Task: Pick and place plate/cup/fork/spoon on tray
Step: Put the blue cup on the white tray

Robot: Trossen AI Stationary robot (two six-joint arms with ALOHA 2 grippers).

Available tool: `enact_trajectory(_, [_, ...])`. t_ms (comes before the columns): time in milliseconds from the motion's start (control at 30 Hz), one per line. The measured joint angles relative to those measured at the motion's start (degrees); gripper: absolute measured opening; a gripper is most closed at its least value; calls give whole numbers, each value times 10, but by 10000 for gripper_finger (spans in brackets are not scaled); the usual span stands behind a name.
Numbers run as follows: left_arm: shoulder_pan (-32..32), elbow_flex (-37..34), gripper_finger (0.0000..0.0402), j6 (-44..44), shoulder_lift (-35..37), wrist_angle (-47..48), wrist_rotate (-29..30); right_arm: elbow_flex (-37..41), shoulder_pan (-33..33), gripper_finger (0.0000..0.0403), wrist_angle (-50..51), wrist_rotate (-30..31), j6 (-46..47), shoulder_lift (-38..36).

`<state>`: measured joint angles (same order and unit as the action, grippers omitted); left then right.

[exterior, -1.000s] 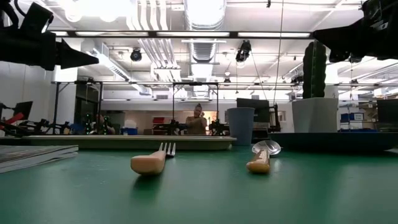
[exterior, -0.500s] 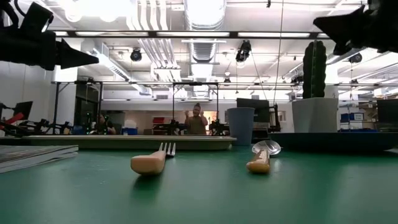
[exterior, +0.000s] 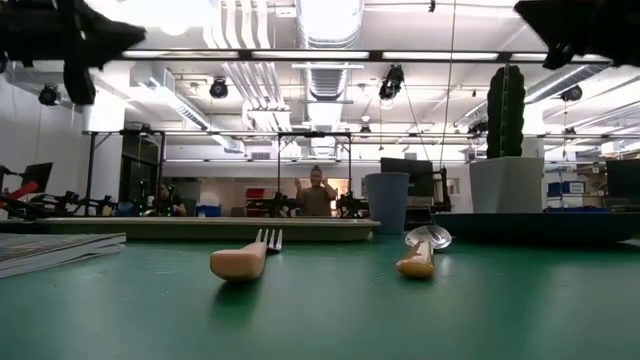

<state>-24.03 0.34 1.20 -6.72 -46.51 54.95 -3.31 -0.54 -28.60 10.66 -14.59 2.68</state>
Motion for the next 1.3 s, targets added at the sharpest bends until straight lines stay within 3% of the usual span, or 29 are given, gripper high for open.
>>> enact_trajectory(133, [1,1,15,49,-14,-69,-50,-36,0,9,23,0,-4,0])
enact_trajectory(333, [2,42,15,53,-88,-76,-144,-73,0,9,101,0,-16,0])
enact_trajectory(733, [42,163,15,114,-365,-261,-140,-78,0,9,101,0,-44,0])
enact_trajectory(967, [44,267,15,71,-483,-257,-141,-78,0,9,103,0,-42,0])
enact_trajectory(1100, [46,337,15,95,-529,-254,-138,-78,0,9,103,0,-41,0])
enact_trajectory(1300, [63,420,15,96,-585,-133,-109,-78,0,9,103,0,-39,0])
